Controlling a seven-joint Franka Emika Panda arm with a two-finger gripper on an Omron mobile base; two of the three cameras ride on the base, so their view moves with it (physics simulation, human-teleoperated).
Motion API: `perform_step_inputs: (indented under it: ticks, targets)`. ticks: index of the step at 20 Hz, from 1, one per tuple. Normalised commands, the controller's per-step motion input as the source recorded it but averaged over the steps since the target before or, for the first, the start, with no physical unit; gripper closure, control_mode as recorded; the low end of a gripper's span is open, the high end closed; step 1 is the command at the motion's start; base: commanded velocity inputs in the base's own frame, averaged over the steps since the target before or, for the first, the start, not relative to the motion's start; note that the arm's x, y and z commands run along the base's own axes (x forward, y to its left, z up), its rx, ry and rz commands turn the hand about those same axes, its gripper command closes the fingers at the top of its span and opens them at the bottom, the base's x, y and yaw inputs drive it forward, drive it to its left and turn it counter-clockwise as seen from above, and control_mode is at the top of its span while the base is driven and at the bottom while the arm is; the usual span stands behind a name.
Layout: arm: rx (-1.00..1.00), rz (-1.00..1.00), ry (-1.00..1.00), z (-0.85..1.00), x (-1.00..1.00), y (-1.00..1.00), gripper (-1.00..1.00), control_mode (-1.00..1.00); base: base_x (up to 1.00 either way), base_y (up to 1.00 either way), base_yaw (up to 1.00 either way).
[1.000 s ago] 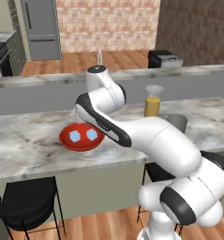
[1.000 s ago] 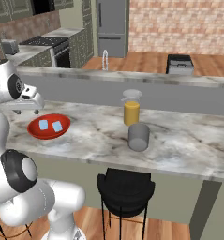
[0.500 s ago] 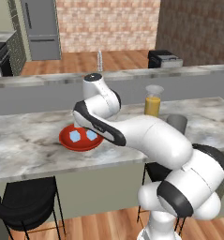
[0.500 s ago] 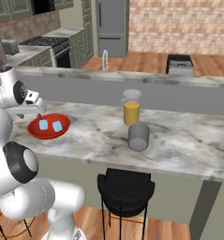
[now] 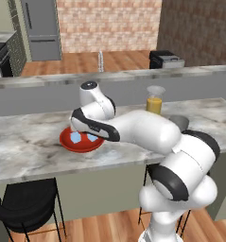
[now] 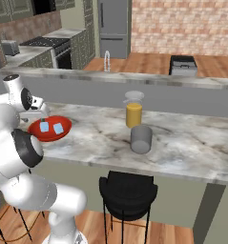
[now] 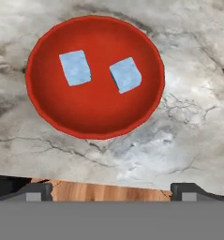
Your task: There are two ice cubes in the ice bowl. Place both ice cubes in the glass cup.
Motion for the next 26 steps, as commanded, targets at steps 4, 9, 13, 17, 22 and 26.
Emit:
perform_step_inputs:
  ticks: [4, 9, 13, 17, 22, 26]
  targets:
    - [0.00, 0.00, 0.00, -0.31, 0.38, 0.12, -1.00, -1.00, 0.00, 0.00, 0.00]
    - [-0.02, 0.00, 0.00, -0.39, 0.25, 0.00, -1.00, -1.00, 0.00, 0.00, 0.00]
    - [-0.07, 0.00, 0.00, -0.40, 0.22, 0.00, -1.00, -1.00, 0.00, 0.00, 0.00]
    - [-0.07, 0.00, 0.00, -0.32, 0.30, 0.00, -1.00, -1.00, 0.00, 0.00, 0.00]
    - [-0.02, 0.00, 0.00, -0.18, 0.27, 0.00, -1.00, -1.00, 0.00, 0.00, 0.00]
    - [0.00, 0.00, -0.01, -0.08, 0.26, 0.00, -1.00, -1.00, 0.00, 0.00, 0.00]
